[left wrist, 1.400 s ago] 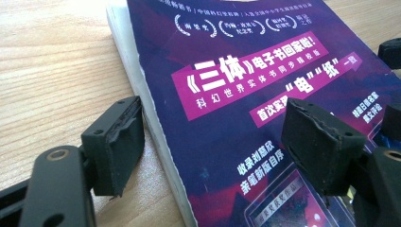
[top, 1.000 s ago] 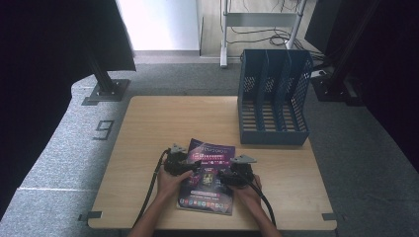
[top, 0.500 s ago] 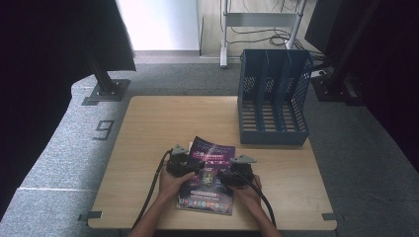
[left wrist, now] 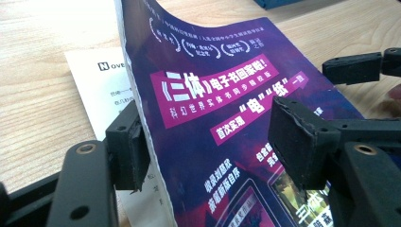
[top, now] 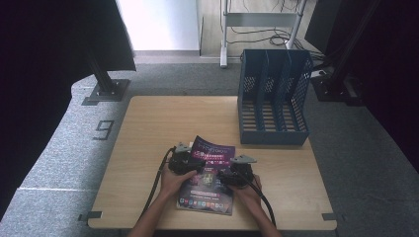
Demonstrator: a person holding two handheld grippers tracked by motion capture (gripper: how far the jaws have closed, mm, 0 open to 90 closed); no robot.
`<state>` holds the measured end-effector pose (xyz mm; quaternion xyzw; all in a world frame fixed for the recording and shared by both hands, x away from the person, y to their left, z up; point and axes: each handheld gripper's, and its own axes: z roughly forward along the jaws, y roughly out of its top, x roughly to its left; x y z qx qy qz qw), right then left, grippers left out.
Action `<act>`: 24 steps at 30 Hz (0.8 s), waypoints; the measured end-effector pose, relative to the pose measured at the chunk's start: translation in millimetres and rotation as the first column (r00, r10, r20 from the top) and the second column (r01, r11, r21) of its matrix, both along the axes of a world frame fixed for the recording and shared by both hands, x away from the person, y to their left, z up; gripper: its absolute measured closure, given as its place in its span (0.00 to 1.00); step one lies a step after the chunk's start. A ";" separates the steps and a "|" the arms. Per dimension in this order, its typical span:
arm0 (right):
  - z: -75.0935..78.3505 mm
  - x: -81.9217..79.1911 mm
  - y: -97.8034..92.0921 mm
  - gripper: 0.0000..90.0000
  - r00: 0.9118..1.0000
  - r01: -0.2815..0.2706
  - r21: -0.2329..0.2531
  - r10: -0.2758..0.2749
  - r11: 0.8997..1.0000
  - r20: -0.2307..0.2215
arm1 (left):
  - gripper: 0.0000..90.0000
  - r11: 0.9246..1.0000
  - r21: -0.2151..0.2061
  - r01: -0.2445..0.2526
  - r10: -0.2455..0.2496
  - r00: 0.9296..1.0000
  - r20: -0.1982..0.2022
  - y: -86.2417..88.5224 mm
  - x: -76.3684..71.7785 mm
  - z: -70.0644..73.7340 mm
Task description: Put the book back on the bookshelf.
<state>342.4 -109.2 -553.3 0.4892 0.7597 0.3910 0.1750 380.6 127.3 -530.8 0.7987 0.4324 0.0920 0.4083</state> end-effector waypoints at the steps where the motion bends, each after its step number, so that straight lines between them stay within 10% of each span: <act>1: 0.0 0.0 0.0 0.24 1.000 0.000 0.000 0.000 1.000 0.000 | 0.37 1.000 0.015 -0.007 0.008 1.000 -0.010 -1.0 1.4 -1.3; 24: 0.0 -0.1 0.0 0.24 1.000 0.000 0.000 0.000 1.000 0.000 | 0.58 0.997 0.064 -0.041 0.040 0.999 0.007 -4.4 7.0 -5.8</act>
